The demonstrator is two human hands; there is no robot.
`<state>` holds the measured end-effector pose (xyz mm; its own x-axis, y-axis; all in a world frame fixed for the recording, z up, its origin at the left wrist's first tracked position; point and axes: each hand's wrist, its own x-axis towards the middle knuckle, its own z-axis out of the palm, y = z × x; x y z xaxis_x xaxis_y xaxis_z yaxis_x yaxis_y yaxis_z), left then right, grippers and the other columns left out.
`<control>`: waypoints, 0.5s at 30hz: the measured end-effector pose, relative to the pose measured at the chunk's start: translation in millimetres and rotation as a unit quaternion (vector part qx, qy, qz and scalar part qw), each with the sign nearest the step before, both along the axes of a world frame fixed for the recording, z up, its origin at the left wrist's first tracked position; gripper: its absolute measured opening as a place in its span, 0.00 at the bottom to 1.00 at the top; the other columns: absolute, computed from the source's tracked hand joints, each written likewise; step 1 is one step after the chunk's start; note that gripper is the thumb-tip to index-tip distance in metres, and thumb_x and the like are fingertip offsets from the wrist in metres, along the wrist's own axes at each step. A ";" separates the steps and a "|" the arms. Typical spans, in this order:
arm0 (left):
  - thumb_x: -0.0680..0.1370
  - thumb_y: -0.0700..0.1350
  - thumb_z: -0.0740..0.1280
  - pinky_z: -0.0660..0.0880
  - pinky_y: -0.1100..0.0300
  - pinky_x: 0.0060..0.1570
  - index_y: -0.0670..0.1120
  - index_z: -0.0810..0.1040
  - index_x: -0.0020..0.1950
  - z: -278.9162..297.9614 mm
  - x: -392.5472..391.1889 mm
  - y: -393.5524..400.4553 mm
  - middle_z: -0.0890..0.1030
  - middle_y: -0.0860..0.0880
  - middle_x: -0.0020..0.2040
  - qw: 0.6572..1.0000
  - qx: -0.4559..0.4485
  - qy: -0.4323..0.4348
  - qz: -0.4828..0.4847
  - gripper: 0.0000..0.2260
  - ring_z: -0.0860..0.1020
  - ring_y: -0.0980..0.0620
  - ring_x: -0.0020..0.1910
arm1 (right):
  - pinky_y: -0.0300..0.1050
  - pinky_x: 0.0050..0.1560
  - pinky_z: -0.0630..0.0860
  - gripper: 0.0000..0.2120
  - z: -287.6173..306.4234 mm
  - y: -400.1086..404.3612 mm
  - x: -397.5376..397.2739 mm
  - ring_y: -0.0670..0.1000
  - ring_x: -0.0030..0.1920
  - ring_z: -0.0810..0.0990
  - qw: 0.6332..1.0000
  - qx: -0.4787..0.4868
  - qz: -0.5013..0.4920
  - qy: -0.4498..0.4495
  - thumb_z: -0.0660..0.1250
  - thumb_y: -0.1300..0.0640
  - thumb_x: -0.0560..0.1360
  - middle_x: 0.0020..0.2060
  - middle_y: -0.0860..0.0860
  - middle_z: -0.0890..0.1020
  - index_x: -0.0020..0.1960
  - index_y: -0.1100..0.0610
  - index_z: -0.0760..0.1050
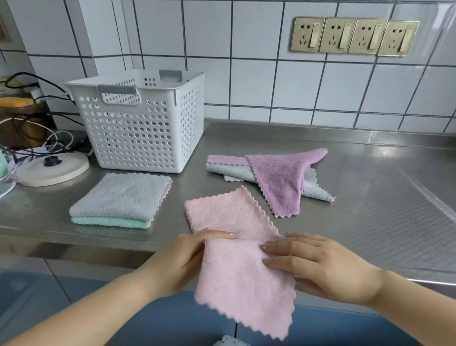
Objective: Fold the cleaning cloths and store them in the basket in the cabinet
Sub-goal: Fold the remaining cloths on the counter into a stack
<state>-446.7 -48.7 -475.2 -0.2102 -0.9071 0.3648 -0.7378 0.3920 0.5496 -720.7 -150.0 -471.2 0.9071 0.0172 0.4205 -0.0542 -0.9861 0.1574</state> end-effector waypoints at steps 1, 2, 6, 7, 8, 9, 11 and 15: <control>0.81 0.47 0.56 0.75 0.61 0.52 0.46 0.75 0.62 -1.5 1.4 -5.4 0.79 0.46 0.57 0.998 0.004 0.017 0.065 0.14 0.76 0.51 0.61 | 0.46 0.64 0.72 0.17 2.1 2.4 5.7 0.51 0.63 0.76 0.999 0.032 0.002 -0.015 0.55 0.50 0.81 0.63 0.52 0.77 0.65 0.55 0.71; 0.82 0.44 0.56 0.75 0.65 0.45 0.45 0.74 0.63 -10.4 6.1 -8.6 0.78 0.46 0.57 0.994 0.019 0.005 0.107 0.12 0.75 0.51 0.60 | 0.44 0.62 0.73 0.16 4.3 4.4 11.1 0.50 0.62 0.76 0.997 0.072 0.000 -0.031 0.54 0.50 0.81 0.62 0.51 0.78 0.63 0.55 0.72; 0.78 0.37 0.63 0.68 0.74 0.58 0.54 0.70 0.68 -11.3 10.9 -9.2 0.73 0.56 0.66 0.975 0.087 0.148 0.144 0.21 0.71 0.59 0.66 | 0.38 0.52 0.75 0.09 14.7 12.9 32.6 0.41 0.50 0.80 0.925 0.340 -0.091 -0.145 0.59 0.52 0.76 0.49 0.43 0.82 0.52 0.48 0.77; 0.79 0.36 0.63 0.65 0.77 0.56 0.54 0.71 0.67 -5.2 11.0 -3.5 0.74 0.61 0.64 0.968 0.085 0.184 0.149 0.20 0.71 0.67 0.63 | 0.40 0.49 0.75 0.08 17.9 12.0 40.6 0.42 0.44 0.79 0.888 0.401 -0.132 -0.184 0.59 0.52 0.75 0.43 0.45 0.82 0.47 0.50 0.78; 0.79 0.37 0.62 0.64 0.79 0.54 0.55 0.72 0.64 3.5 5.8 -2.0 0.75 0.66 0.60 0.964 0.069 0.222 0.130 0.17 0.70 0.74 0.58 | 0.43 0.44 0.73 0.09 20.7 10.1 47.9 0.43 0.39 0.75 0.851 0.443 -0.173 -0.222 0.60 0.53 0.76 0.36 0.47 0.80 0.41 0.52 0.76; 0.80 0.38 0.61 0.64 0.79 0.52 0.57 0.72 0.61 8.0 4.0 -2.7 0.76 0.70 0.54 0.961 0.042 0.236 0.136 0.15 0.72 0.75 0.54 | 0.44 0.39 0.69 0.11 24.3 6.4 56.1 0.43 0.35 0.69 0.822 0.468 -0.206 -0.251 0.60 0.55 0.77 0.30 0.46 0.74 0.36 0.54 0.73; 0.80 0.38 0.61 0.67 0.77 0.44 0.55 0.70 0.63 16.8 -5.3 -2.8 0.80 0.64 0.42 0.956 0.005 0.260 0.138 0.16 0.75 0.70 0.42 | 0.43 0.34 0.60 0.15 31.3 -2.7 71.3 0.43 0.32 0.62 0.787 0.497 -0.246 -0.269 0.60 0.56 0.79 0.28 0.44 0.65 0.34 0.56 0.67; 0.79 0.45 0.63 0.67 0.70 0.33 0.63 0.37 0.73 16.8 -5.8 2.7 0.77 0.57 0.30 0.959 0.032 0.198 0.199 0.37 0.72 0.62 0.28 | 0.43 0.39 0.69 0.08 33.6 -25.0 91.8 0.44 0.35 0.73 0.762 0.521 -0.311 -0.228 0.62 0.53 0.78 0.32 0.43 0.77 0.43 0.55 0.76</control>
<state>-452.6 -46.0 -458.3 0.3003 -0.9099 0.2863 -0.5507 0.0797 0.8309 -628.9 -175.0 -437.6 0.3596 -0.9144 0.1857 -0.3769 -0.3244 -0.8676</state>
